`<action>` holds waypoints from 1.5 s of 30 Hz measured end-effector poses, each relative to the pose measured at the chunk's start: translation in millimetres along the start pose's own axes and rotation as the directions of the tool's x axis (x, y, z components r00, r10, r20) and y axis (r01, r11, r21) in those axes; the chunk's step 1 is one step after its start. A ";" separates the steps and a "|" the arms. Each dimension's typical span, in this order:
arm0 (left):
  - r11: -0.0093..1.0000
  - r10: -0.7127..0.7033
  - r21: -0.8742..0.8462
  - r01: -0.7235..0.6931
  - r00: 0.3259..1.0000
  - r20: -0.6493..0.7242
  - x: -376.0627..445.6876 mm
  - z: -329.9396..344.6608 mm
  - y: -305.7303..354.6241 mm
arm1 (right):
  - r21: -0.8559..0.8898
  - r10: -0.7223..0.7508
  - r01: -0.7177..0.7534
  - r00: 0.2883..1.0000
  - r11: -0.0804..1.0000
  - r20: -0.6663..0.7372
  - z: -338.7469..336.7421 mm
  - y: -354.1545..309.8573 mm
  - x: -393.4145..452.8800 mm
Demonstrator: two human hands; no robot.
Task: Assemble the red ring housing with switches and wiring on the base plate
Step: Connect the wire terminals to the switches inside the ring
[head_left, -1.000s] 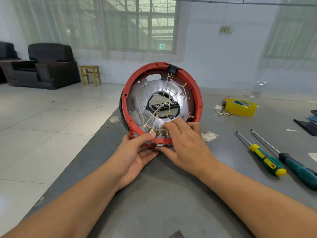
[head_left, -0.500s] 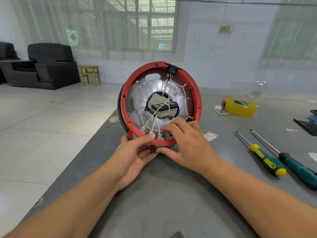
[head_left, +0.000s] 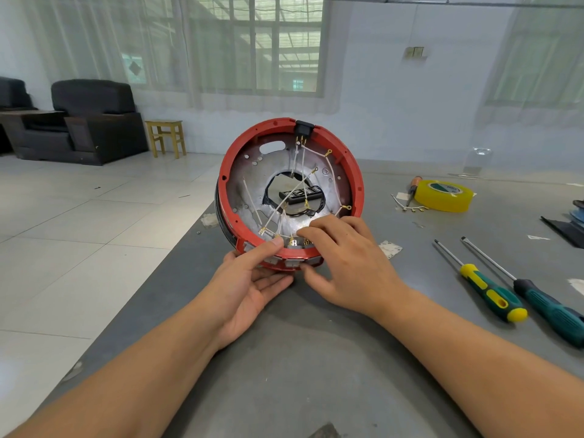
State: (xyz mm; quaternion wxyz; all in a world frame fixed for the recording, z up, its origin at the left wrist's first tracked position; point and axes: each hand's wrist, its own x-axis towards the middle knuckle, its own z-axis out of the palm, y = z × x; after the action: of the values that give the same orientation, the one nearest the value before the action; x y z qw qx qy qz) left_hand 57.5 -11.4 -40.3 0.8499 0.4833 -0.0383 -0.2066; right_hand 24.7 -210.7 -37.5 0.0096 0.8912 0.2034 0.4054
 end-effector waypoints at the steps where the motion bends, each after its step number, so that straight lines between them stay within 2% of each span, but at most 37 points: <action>1: 1.000 -0.001 -0.001 0.001 1.000 -0.001 -0.1 0.4 0.2 | -0.003 0.003 -0.003 1.000 1.000 -0.004 0.1 -0.1 0.1; 12: 0.999 0.000 0.045 0.000 1.000 0.001 -1.2 3.7 -1.6 | -0.080 -0.017 0.013 0.998 0.997 -0.057 5.1 -0.7 1.7; 19: 1.000 -0.011 0.005 0.011 1.000 0.010 -3.5 2.4 0.2 | -0.115 -0.008 -0.004 0.994 0.993 -0.105 0.3 3.8 -1.0; 28: 0.999 -0.003 -0.034 0.004 1.000 0.012 -3.3 -1.8 0.4 | -0.086 -0.002 -0.007 0.995 0.996 -0.104 -7.0 16.6 -11.6; 36: 1.000 0.007 0.006 -0.007 0.999 0.031 -1.6 -3.5 -0.7 | -0.105 -0.109 0.099 0.990 0.989 -0.093 -12.5 32.4 -18.3; 45: 0.999 0.033 0.018 -0.033 0.999 0.019 -2.0 -1.2 -2.8 | -0.101 -0.082 0.074 0.993 0.992 -0.080 -14.0 29.3 -21.0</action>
State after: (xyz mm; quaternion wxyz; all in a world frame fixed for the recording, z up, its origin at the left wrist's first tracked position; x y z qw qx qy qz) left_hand 55.0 -11.0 -43.1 0.8482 0.4885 -0.0562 -0.1968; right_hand 12.6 -247.4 -37.8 0.0605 0.8631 0.2183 0.4513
